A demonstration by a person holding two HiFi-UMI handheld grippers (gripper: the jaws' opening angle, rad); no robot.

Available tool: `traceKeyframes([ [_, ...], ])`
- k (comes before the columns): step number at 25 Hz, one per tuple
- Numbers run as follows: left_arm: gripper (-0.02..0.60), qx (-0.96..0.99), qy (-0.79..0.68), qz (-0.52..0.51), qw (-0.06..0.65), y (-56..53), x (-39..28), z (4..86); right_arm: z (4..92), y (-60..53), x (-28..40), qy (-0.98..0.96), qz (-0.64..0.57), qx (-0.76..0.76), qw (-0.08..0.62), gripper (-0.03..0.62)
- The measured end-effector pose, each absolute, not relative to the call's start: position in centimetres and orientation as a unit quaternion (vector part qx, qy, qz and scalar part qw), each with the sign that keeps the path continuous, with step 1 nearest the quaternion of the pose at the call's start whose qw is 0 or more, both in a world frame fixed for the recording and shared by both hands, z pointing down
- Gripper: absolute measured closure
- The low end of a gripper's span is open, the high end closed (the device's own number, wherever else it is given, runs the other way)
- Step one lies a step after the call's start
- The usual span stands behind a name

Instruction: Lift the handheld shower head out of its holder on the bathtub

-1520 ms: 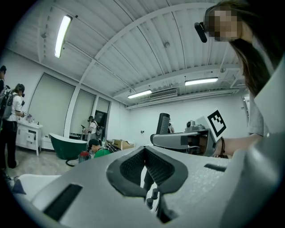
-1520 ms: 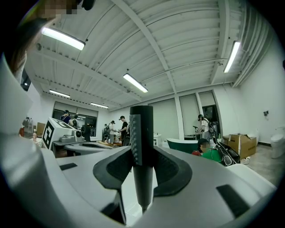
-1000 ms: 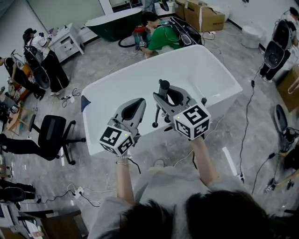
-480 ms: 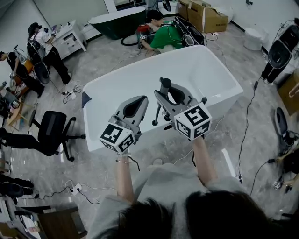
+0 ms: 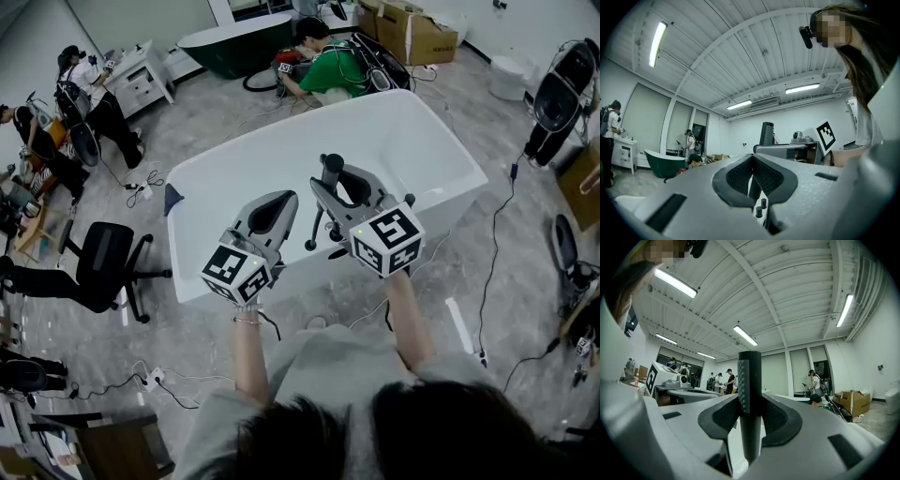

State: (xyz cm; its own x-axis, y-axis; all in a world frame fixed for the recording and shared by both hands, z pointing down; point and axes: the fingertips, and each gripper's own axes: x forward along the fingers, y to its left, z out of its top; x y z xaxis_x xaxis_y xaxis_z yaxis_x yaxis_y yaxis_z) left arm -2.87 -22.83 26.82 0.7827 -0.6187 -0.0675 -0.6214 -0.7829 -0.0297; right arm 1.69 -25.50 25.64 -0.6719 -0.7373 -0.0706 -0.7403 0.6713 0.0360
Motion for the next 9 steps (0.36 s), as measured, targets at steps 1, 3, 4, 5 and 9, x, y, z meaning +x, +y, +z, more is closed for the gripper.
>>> traceKeyframes([
  [1, 0.577, -0.944, 0.328, 0.025, 0.024, -22.81, -2.95, 26.9, 25.62, -25.45, 1.55, 0.914, 0.031, -0.404, 0.025, 0.462],
  [3, 0.577, -0.944, 0.328, 0.023, 0.022, -22.95, -2.96, 27.02, 25.58, -25.54, 1.44, 0.915, 0.031, -0.402, 0.025, 0.462],
  [4, 0.577, -0.944, 0.328, 0.023, 0.02, -23.08, -2.87, 27.01, 25.52, -25.66, 1.5, 0.915, 0.031, -0.401, 0.025, 0.462],
  [5, 0.577, -0.944, 0.328, 0.023, 0.019, -23.23, -2.75, 26.97, 25.43, -25.79, 1.59, 0.915, 0.031, -0.401, 0.025, 0.462],
  [9, 0.577, -0.944, 0.329, 0.024, 0.018, -23.59, -2.48, 26.72, 25.27, -26.14, 1.78, 0.916, 0.032, -0.399, 0.021, 0.462],
])
